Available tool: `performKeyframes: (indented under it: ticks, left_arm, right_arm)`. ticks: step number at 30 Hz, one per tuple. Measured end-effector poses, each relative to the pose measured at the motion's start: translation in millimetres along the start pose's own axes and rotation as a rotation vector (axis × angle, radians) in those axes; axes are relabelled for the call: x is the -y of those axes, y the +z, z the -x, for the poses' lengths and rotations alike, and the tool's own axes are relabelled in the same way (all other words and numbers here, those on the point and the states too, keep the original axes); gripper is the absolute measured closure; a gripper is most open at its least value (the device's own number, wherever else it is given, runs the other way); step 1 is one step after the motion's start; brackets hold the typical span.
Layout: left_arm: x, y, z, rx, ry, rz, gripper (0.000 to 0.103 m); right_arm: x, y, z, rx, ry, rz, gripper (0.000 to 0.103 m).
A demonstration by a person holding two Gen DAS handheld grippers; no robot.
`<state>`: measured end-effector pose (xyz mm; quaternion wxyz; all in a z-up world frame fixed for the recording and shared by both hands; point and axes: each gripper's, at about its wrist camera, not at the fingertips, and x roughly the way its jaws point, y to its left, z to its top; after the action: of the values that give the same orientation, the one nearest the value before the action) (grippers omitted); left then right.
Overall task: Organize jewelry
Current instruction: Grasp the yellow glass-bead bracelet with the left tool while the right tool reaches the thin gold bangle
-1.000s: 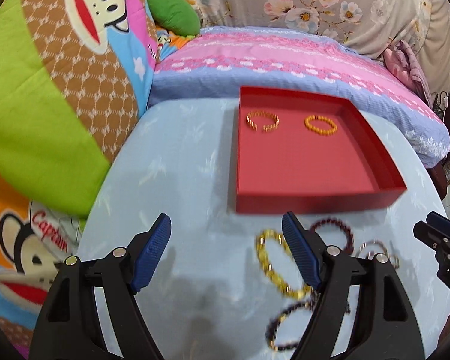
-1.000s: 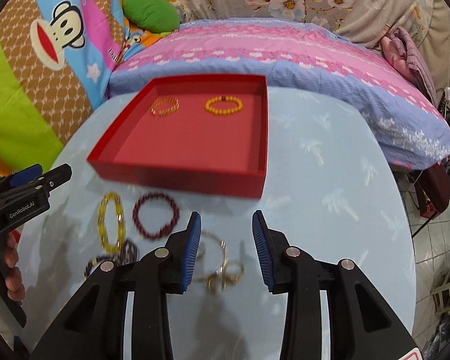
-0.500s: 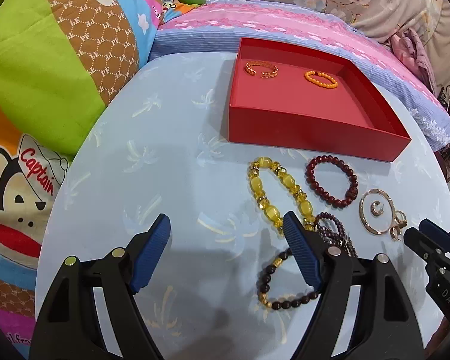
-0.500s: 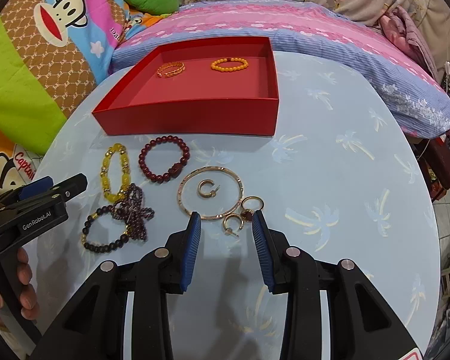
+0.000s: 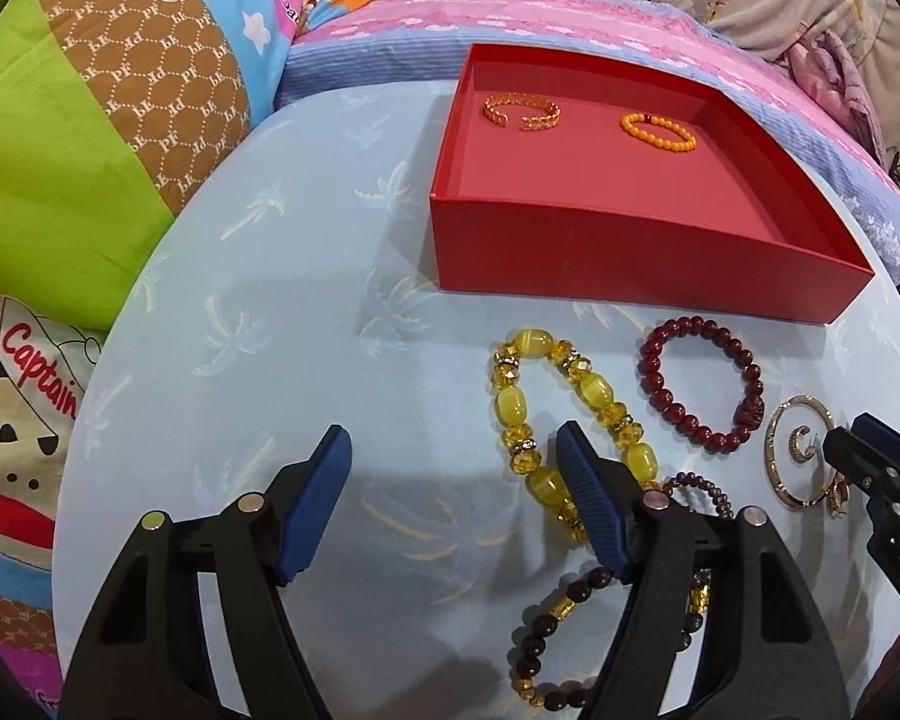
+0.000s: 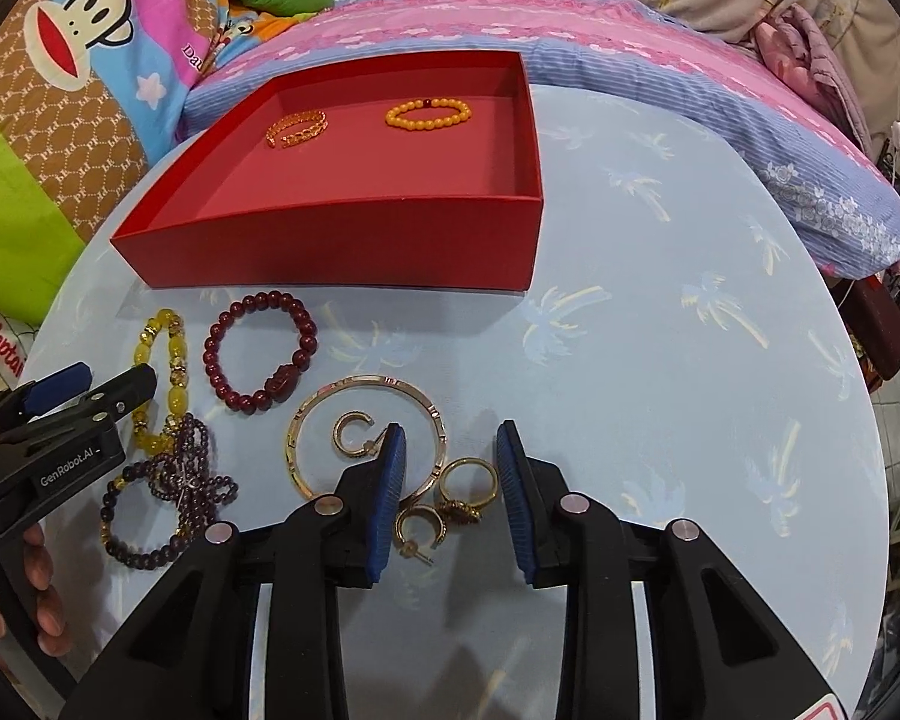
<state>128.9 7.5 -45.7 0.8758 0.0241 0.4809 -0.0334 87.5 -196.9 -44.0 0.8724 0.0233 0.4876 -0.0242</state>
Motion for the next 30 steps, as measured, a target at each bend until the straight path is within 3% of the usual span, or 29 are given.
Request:
performKeyframes:
  ticks: [8, 15, 19, 22, 27, 30]
  left_arm:
    - [2, 4, -3, 0.011, -0.012, -0.009, 0.040]
    - [5, 4, -1, 0.014, -0.035, -0.026, 0.052]
    - [7, 5, 0, 0.012, -0.048, -0.035, 0.058]
    - [9, 6, 0, 0.010, -0.058, -0.039, 0.067]
    - [6, 8, 1, -0.006, -0.098, -0.024, 0.092]
    - [5, 9, 1, -0.026, -0.133, -0.006, 0.094]
  right_arm:
    - [-6, 3, -6, 0.011, -0.010, 0.032, 0.085]
    - [-11, 4, -7, 0.014, 0.003, 0.048, 0.098]
    - [-12, 4, -7, 0.015, 0.004, 0.048, 0.100]
    - [-12, 4, -7, 0.012, 0.008, 0.044, 0.100]
    - [-9, 5, -5, -0.002, 0.027, 0.014, 0.100]
    - [-7, 6, -1, -0.009, 0.038, -0.004, 0.100]
